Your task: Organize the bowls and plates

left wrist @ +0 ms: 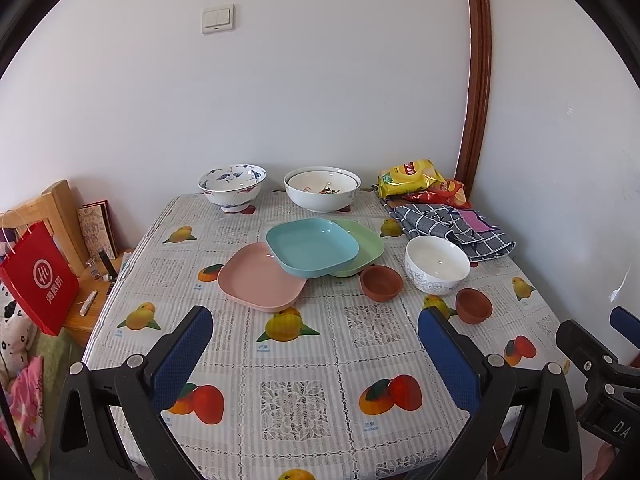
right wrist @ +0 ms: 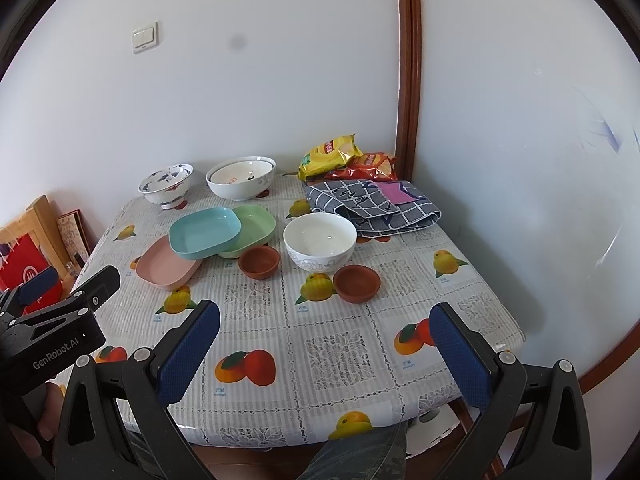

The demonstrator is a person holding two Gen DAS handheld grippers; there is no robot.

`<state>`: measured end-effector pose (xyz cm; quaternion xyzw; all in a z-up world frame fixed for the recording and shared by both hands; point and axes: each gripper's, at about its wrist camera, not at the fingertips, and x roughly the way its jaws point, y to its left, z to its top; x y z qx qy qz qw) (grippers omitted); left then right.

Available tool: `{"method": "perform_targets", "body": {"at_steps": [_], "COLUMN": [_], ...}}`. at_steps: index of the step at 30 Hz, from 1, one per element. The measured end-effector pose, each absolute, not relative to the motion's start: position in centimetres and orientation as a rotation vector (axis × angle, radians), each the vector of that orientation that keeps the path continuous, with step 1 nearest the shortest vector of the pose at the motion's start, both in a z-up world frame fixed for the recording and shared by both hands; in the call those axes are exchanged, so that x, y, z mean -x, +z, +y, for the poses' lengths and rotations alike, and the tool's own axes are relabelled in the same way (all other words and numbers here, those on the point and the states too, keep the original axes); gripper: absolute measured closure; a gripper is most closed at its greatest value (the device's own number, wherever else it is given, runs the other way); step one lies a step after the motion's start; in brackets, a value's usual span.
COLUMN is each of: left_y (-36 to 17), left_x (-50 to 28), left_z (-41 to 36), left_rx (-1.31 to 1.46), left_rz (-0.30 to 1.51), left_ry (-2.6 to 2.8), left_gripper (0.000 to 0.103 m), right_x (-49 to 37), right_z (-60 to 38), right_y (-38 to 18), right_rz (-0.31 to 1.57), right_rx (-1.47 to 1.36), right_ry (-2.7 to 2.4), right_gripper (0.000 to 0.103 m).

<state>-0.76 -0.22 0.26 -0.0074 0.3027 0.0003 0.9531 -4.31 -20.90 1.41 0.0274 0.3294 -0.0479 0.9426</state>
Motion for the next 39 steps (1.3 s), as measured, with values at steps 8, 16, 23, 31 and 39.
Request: {"method": "perform_targets", "body": {"at_steps": [8, 16, 23, 31, 39], "left_y": [0.3, 0.3, 0.1, -0.7, -1.6], "left_x": [0.8, 0.7, 0.2, -1.2, -3.1], "left_z": [-0.2, -0.3, -0.6, -1.1, -0.7], "left_rx": [0.015, 0.016, 0.016, 0.009, 0.023], "left_rz": [0.615, 0.614, 0.624, 0.643, 0.672], "left_ry": [-0.002, -0.003, -0.011, -0.026, -0.033], "left_gripper": [0.0, 0.0, 0.0, 0.0, 0.0], "right_x": [4.4, 4.3, 3.7, 2.9, 1.0], "right_z": [-21.0, -21.1, -21.3, -21.3, -21.2], "right_y": [1.6, 1.8, 1.3, 0.7, -0.2], "right_rz": [0.67, 0.667, 0.673, 0.68, 0.707], "right_rx": [-0.057, -0.059, -0.065, -0.07, -0.076], "right_ry": [-0.1, -0.102, -0.104, -0.106, -0.093], "right_gripper": [0.0, 0.0, 0.0, 0.0, 0.0]}}
